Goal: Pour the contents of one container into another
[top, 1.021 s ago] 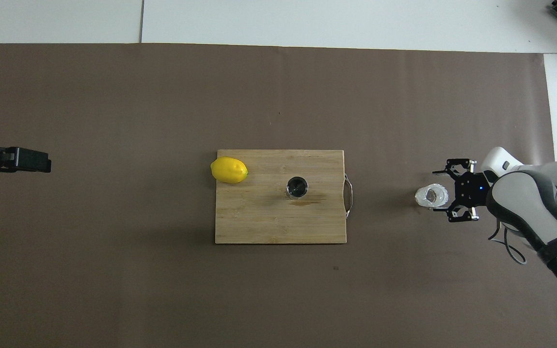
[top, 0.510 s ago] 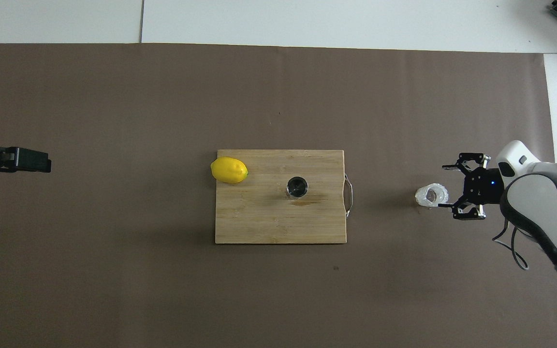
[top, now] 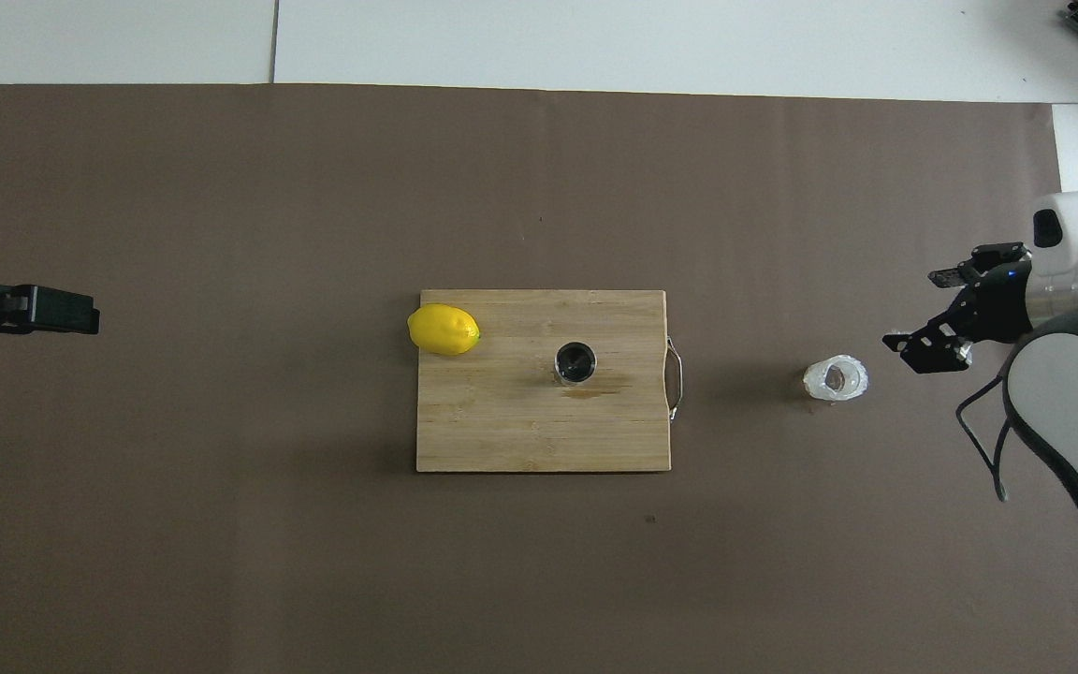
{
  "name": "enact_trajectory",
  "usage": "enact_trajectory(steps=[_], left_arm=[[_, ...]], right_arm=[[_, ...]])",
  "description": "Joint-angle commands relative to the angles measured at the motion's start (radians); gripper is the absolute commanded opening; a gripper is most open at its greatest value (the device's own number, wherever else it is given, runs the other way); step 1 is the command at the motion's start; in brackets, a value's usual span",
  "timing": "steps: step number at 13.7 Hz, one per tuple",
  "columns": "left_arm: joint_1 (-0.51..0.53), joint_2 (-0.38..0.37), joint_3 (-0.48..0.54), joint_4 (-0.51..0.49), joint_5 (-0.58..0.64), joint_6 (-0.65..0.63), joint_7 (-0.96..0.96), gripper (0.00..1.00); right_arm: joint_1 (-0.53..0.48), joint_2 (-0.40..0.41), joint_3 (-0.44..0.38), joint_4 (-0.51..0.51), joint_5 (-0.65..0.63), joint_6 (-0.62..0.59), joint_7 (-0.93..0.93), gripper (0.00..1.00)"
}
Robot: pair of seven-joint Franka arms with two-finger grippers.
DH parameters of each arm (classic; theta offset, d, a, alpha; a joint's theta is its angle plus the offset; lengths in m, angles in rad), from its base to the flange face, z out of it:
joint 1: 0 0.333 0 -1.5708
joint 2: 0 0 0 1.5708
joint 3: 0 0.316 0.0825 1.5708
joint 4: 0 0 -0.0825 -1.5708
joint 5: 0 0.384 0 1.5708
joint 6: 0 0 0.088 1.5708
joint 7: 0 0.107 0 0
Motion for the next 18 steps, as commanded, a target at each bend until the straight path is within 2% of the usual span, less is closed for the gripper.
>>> enact_trajectory(steps=[1,3,7,11,14,18], left_arm=[[0.005,-0.015,-0.005,-0.007,0.012,-0.008,-0.003,1.0],[0.005,-0.015,-0.005,-0.007,0.012,-0.008,-0.003,1.0],[0.005,-0.015,-0.005,-0.007,0.012,-0.008,-0.003,1.0],[0.005,-0.015,-0.005,-0.007,0.012,-0.008,-0.003,1.0],[-0.004,-0.015,-0.005,-0.007,0.012,-0.008,-0.003,1.0],[0.005,-0.01,-0.005,-0.004,0.012,-0.012,-0.003,1.0]], right_arm=[[0.042,0.004,0.004,0.089,-0.097,-0.029,0.292,1.0],[0.065,-0.011,0.004,0.147,-0.157,-0.087,0.505,1.0],[0.108,-0.017,0.015,0.298,-0.234,-0.337,0.906,1.0],[0.108,-0.017,0.062,0.393,-0.238,-0.519,1.203,1.0],[0.108,-0.019,0.076,0.404,-0.238,-0.552,1.27,1.0],[0.105,-0.021,0.076,0.399,-0.238,-0.552,1.272,1.0]])
